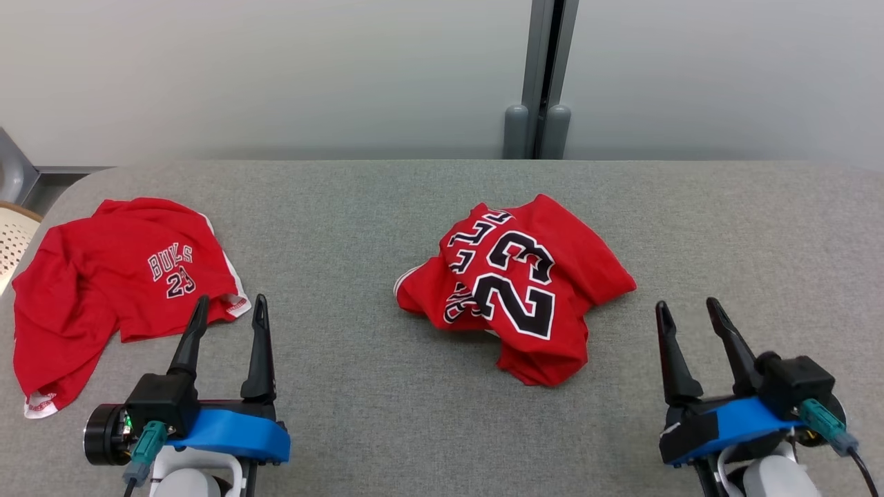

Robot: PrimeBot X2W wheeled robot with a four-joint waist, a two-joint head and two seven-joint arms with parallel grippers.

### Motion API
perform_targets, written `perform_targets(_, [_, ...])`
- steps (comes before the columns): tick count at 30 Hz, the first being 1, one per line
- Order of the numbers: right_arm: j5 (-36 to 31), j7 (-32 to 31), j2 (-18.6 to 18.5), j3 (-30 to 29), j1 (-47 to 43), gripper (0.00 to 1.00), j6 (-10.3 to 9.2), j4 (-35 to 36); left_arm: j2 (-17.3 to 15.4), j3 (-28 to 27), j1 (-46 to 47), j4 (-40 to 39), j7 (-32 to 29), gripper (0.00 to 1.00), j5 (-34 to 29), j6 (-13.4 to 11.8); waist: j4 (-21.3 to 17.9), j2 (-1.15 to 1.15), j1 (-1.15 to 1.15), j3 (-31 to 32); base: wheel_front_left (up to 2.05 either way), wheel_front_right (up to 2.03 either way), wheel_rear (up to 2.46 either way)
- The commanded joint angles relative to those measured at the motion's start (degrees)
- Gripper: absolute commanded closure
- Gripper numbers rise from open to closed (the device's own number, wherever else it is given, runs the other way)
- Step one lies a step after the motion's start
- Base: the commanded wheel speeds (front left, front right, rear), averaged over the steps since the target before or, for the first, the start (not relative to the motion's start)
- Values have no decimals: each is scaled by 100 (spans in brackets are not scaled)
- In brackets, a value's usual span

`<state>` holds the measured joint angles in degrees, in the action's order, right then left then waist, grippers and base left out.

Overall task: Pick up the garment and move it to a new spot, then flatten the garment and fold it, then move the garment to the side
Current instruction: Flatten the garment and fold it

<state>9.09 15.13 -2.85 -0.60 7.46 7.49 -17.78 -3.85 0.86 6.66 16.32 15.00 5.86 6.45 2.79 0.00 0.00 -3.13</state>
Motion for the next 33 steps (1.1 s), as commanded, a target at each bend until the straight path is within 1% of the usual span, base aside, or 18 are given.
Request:
perform_targets(1, [-55, 3, -6, 94, 206, 0, 1, -84, -3, -13, 102, -30, 27, 0, -43, 15, 30, 0, 0, -37, 0, 0, 0])
perform_targets(4, [-95, 2, -8, 223, 465, 0, 1, -298, 10, 13, 177, -44, 27, 0, -44, 28, 94, 0, 0, -99, 0, 0, 0])
perform_targets(7, [-132, 2, -8, 326, 721, 0, 1, -655, 25, 40, 235, -62, 27, 0, -21, 41, 184, 0, 0, -184, 0, 0, 0])
perform_targets(16, [-189, 3, -8, 424, 1372, 0, 1, -2299, 66, 103, 386, -53, 27, 0, 34, 58, 494, 0, 0, -464, 0, 0, 0])
perform_targets(17, [-189, 3, -8, 424, 1372, 0, 1, -2299, 66, 103, 386, -53, 27, 0, 34, 58, 494, 0, 0, -464, 0, 0, 0])
perform_targets(26, [14, 1, -8, 789, 1703, 0, 1, -3422, 85, 172, 492, 32, 27, 0, 66, 71, 727, 0, 0, -536, 0, 0, 0])
perform_targets(31, [380, -1, -5, 1210, 1613, 0, 1, -3614, 89, 197, 469, 93, 28, 0, 68, 82, 805, 0, 0, -441, 0, 0, 0])
perform_targets(32, [478, -1, -5, 1289, 1600, 49, 1, -3532, 90, 195, 438, 97, 28, 0, 66, 84, 804, 0, 0, -415, 0, 0, 0])
perform_targets(33, [557, 1, -6, 1340, 1586, 100, 1, -3457, 92, 181, 404, 97, 28, 0, 66, 85, 794, 0, 0, -395, 0, 0, 0])
